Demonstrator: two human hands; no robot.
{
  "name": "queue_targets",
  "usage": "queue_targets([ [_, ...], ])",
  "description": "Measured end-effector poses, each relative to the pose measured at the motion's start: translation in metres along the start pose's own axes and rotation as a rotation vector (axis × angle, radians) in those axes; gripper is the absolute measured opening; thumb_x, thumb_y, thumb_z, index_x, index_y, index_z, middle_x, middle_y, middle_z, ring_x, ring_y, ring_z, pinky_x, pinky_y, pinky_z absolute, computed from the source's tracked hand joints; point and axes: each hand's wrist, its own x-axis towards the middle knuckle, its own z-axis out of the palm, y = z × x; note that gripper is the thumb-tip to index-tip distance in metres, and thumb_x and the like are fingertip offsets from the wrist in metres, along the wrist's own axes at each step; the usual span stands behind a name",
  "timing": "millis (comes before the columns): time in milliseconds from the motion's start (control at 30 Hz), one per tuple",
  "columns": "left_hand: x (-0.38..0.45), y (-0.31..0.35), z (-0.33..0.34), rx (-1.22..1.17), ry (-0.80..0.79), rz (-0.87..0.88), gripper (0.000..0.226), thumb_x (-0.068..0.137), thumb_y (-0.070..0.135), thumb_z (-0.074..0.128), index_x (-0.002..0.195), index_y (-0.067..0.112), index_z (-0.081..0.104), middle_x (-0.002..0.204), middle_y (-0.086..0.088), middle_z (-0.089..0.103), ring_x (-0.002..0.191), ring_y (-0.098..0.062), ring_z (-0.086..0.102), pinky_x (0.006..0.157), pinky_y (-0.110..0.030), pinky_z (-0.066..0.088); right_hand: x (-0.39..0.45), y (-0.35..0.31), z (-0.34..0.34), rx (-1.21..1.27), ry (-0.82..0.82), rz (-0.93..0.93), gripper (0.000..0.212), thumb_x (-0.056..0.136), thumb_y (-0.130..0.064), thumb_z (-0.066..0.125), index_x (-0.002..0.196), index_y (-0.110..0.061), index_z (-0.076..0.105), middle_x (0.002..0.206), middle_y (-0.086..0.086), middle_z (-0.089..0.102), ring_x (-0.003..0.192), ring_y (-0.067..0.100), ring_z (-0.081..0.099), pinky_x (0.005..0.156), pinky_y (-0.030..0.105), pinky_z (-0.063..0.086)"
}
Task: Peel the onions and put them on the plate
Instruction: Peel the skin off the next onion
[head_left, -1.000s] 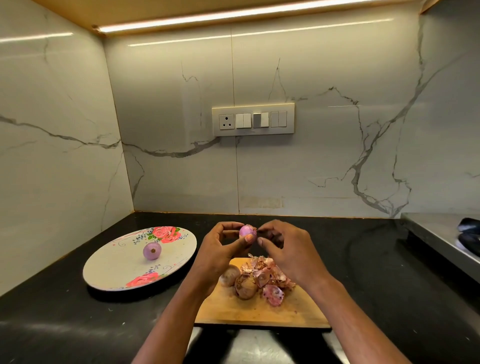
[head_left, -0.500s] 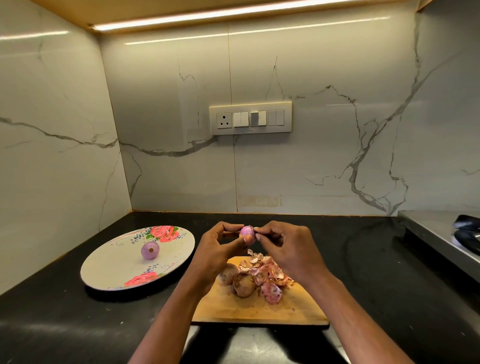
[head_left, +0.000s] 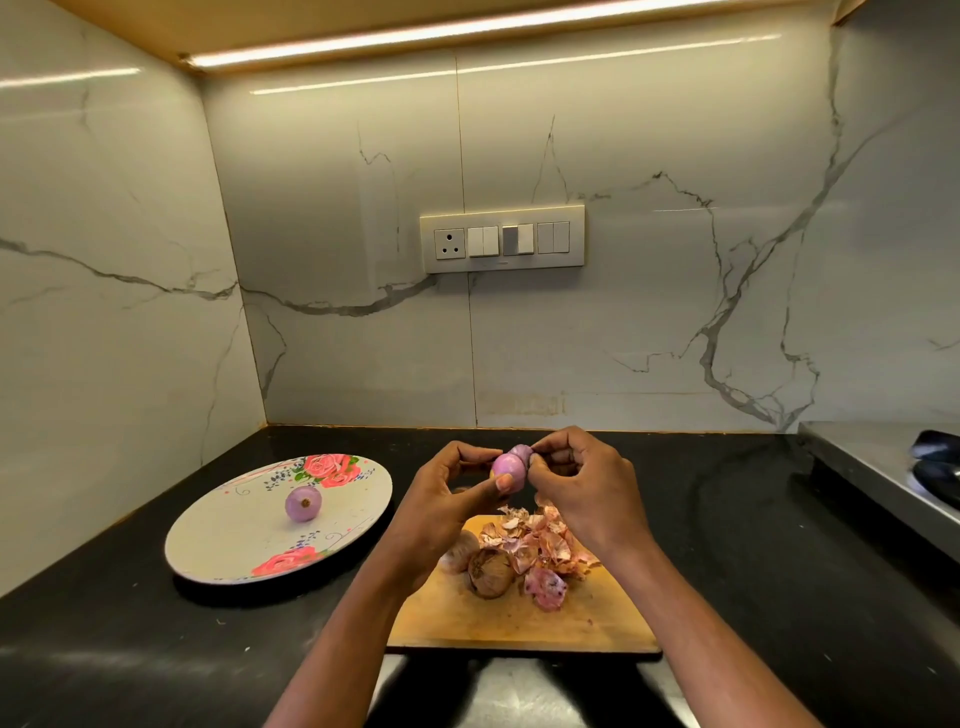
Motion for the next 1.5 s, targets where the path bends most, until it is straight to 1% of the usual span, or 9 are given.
queue_targets([
  [167,-0.001,-0.001,-0.002,0.038,-0.003,0.014,0.046,0.076,0.033,0.076,0.118,0.021,0.062,0.12,0.001,0.065,0.107,-0.016,0.069,0.089,-0.032,0.059,0.0,0.001,0.003,0.097,-0.025,0.078,0.008,0.088,-0.027,0.074,0.093,-0.03,0.068,0.086,-0.011,0.072,0.082,-0.001,0.069,0.067,0.019,0.059],
  [300,-0.001,0.0,-0.004,0.066,0.032,0.029,0.05,0.072,0.037,0.075,0.118,0.025,0.062,0.118,0.008,0.066,0.111,-0.009,0.063,0.088,-0.023,0.052,0.001,0.002,-0.002,0.231,-0.153,0.124,0.013,0.095,-0.021,0.067,0.104,-0.029,0.073,0.094,-0.009,0.074,0.087,0.009,0.071,0.072,0.024,0.06],
  [400,0.0,-0.001,-0.003,0.042,0.038,0.035,0.049,0.071,0.036,0.077,0.118,0.026,0.064,0.116,0.01,0.068,0.11,-0.008,0.065,0.087,-0.024,0.055,0.001,0.003,-0.008,0.278,-0.259,0.134,0.021,0.091,-0.03,0.07,0.112,-0.027,0.074,0.1,-0.01,0.074,0.093,0.008,0.069,0.076,0.025,0.06],
  [600,-0.001,-0.001,0.001,-0.001,0.059,0.03,0.049,0.069,0.036,0.081,0.114,0.025,0.065,0.112,0.01,0.07,0.107,-0.005,0.066,0.085,-0.024,0.056,0.002,0.003,-0.007,0.312,-0.236,0.141,0.015,0.088,-0.026,0.073,0.102,-0.023,0.079,0.094,-0.008,0.076,0.094,0.009,0.069,0.074,0.025,0.059],
  [833,-0.002,0.0,0.003,0.02,0.087,0.057,0.053,0.067,0.03,0.083,0.114,0.021,0.063,0.112,0.005,0.069,0.101,0.0,0.067,0.078,-0.019,0.056,-0.001,0.005,0.005,0.022,-0.043,-0.017,0.007,0.094,-0.027,0.067,0.098,-0.03,0.072,0.088,-0.016,0.071,0.084,0.005,0.069,0.071,0.025,0.061],
  [1067,0.0,-0.002,0.001,0.027,0.067,0.037,0.049,0.069,0.021,0.085,0.113,0.024,0.063,0.114,0.01,0.067,0.106,-0.01,0.067,0.079,-0.02,0.056,0.002,0.007,0.005,0.02,-0.059,0.089,0.007,0.097,-0.023,0.064,0.098,-0.026,0.07,0.089,-0.011,0.071,0.081,0.008,0.07,0.067,0.021,0.06],
  [1167,0.0,-0.003,0.001,0.037,0.025,0.044,0.052,0.064,0.029,0.085,0.112,0.027,0.064,0.111,0.014,0.069,0.107,-0.008,0.067,0.082,-0.022,0.056,0.003,0.009,-0.002,-0.014,-0.03,0.124,0.009,0.097,-0.018,0.063,0.096,-0.026,0.067,0.087,-0.013,0.069,0.076,0.0,0.067,0.059,0.01,0.052],
  [1367,0.0,-0.001,0.0,0.032,0.077,0.049,0.042,0.076,0.029,0.081,0.114,0.028,0.064,0.112,0.015,0.07,0.107,0.0,0.065,0.081,-0.02,0.054,-0.001,0.013,-0.007,-0.294,-0.33,0.139,0.011,0.094,-0.029,0.067,0.104,-0.031,0.073,0.091,-0.021,0.064,0.087,0.0,0.061,0.07,0.013,0.046],
  [1500,0.0,-0.001,-0.002,0.017,0.107,0.031,0.047,0.074,0.041,0.077,0.117,0.028,0.063,0.114,0.011,0.07,0.105,0.002,0.065,0.083,-0.02,0.052,0.001,0.005,-0.007,-0.232,-0.342,0.056,0.035,0.089,-0.034,0.072,0.124,-0.032,0.066,0.109,-0.017,0.063,0.097,-0.001,0.06,0.073,0.012,0.048],
])
